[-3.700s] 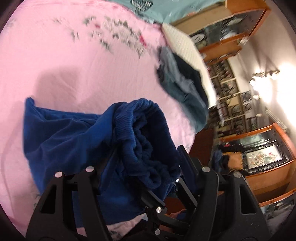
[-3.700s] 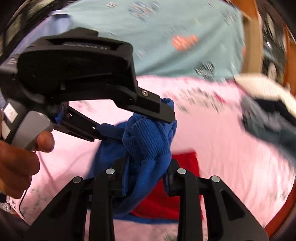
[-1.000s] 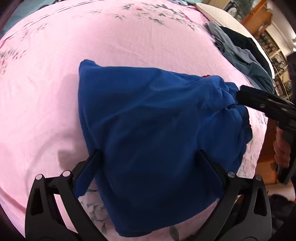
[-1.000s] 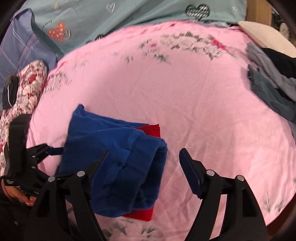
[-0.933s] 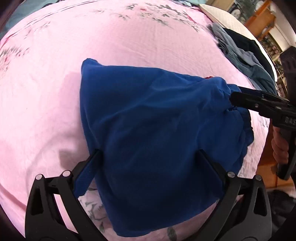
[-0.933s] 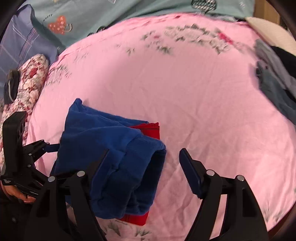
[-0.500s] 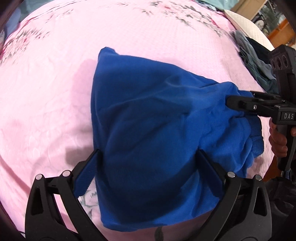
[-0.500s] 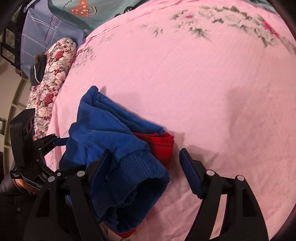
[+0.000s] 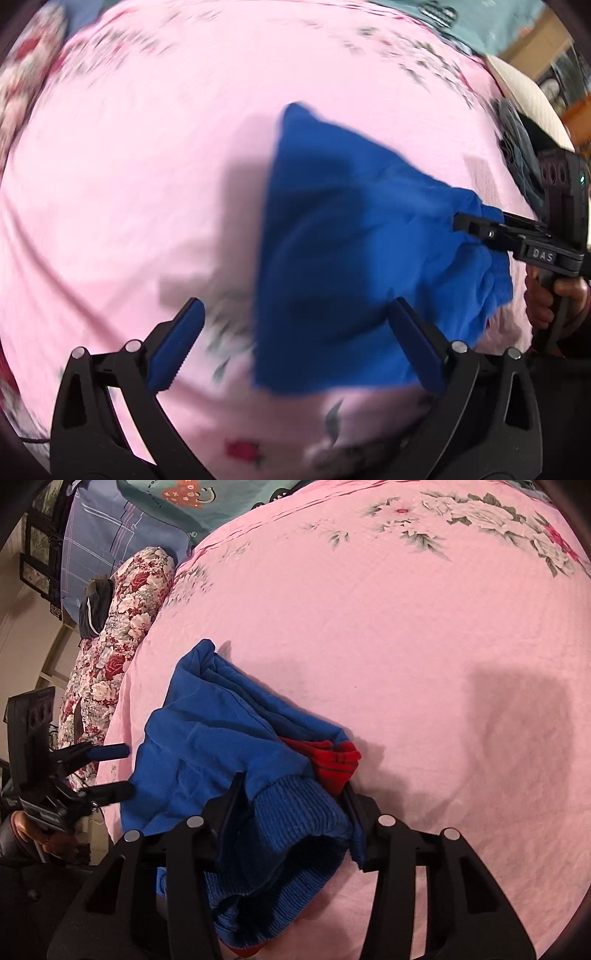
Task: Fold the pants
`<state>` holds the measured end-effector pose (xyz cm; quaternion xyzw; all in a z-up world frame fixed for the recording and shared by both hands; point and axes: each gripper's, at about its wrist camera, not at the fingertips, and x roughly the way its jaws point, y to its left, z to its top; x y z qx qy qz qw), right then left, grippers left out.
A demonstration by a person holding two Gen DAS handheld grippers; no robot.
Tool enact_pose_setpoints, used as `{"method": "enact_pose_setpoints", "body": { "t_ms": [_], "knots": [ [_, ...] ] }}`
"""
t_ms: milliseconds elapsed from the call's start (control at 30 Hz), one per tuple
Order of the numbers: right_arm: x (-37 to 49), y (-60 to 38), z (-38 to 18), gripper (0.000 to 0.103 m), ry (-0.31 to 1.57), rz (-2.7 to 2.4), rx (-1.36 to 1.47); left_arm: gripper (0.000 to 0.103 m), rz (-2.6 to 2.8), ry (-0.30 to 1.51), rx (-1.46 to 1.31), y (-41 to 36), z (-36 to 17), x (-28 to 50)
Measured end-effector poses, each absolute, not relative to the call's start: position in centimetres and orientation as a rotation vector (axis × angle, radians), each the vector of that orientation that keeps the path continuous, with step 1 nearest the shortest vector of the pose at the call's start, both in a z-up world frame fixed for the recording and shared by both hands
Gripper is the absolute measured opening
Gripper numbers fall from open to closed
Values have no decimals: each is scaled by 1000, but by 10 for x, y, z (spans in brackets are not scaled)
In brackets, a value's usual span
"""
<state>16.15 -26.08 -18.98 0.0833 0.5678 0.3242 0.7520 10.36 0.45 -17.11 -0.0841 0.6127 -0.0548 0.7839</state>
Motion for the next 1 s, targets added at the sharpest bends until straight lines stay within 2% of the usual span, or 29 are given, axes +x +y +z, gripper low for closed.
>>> {"method": "enact_pose_setpoints", "body": {
  "t_ms": [133, 233, 467, 567, 633, 867, 1000],
  "knots": [
    [163, -262, -192, 50, 1234, 719, 199, 75, -97, 1353, -329, 35, -175, 81],
    [163, -264, -193, 50, 1229, 731, 210, 70, -90, 1363, -428, 41, -183, 77],
    [164, -266, -194, 50, 1227, 760, 205, 70, -106, 1401, -503, 30, -200, 82],
    [165, -267, -194, 50, 1226, 767, 202, 66, -110, 1408, -523, 28, -205, 84],
    [165, -267, -194, 50, 1226, 770, 203, 55, -130, 1405, -541, 29, -205, 82],
    [163, -266, -193, 50, 1212, 766, 193, 40, -160, 1394, -519, 22, -200, 85],
    [155, -258, -182, 45, 1161, 742, 104, 28, -166, 1371, -431, 13, -190, 85]
  ]
}}
